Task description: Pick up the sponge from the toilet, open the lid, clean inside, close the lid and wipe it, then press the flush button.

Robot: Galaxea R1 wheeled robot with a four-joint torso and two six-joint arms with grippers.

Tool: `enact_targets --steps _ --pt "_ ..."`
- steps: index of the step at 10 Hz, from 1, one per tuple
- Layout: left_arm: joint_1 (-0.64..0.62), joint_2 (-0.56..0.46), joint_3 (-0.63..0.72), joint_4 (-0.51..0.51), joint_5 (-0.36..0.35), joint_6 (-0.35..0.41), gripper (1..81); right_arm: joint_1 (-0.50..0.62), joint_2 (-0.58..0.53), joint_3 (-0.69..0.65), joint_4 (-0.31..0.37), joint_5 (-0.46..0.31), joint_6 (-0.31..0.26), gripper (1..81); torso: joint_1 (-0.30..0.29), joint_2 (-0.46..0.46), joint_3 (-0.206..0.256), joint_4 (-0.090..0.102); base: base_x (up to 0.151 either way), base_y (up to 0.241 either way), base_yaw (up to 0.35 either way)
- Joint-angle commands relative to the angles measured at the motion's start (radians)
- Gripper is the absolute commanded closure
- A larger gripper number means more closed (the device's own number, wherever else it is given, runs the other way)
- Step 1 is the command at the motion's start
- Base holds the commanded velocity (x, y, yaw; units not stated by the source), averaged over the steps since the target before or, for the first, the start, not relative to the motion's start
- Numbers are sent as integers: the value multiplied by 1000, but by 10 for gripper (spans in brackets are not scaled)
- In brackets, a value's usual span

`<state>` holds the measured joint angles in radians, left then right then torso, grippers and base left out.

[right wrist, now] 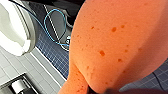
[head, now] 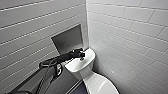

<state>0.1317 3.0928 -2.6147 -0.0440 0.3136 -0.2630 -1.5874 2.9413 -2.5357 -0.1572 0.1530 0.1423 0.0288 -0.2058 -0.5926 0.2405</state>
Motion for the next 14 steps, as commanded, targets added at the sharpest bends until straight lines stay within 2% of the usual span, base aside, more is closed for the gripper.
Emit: enact_targets --steps 1,2,4,9,14 --pt "-198 12 -39 41 7 4 811 -20 12 17 -13 -73 -1 811 0 0 -43 0 0 0 0" --pt "-198 12 -39 43 5 4 811 -18 14 17 -13 -73 -1 811 0 0 -12 0 0 0 0" --pt "-198 14 -41 43 -16 2 811 -20 15 17 -16 -73 -1 811 0 1 -32 0 0 0 0" --pt "-160 27 -94 110 -16 4 811 -18 23 16 -21 -73 -1 811 1 1 -33 0 0 0 0" --pt "-143 41 -97 115 -31 2 811 -21 26 13 -21 -73 -1 811 0 1 -40 0 0 0 0"
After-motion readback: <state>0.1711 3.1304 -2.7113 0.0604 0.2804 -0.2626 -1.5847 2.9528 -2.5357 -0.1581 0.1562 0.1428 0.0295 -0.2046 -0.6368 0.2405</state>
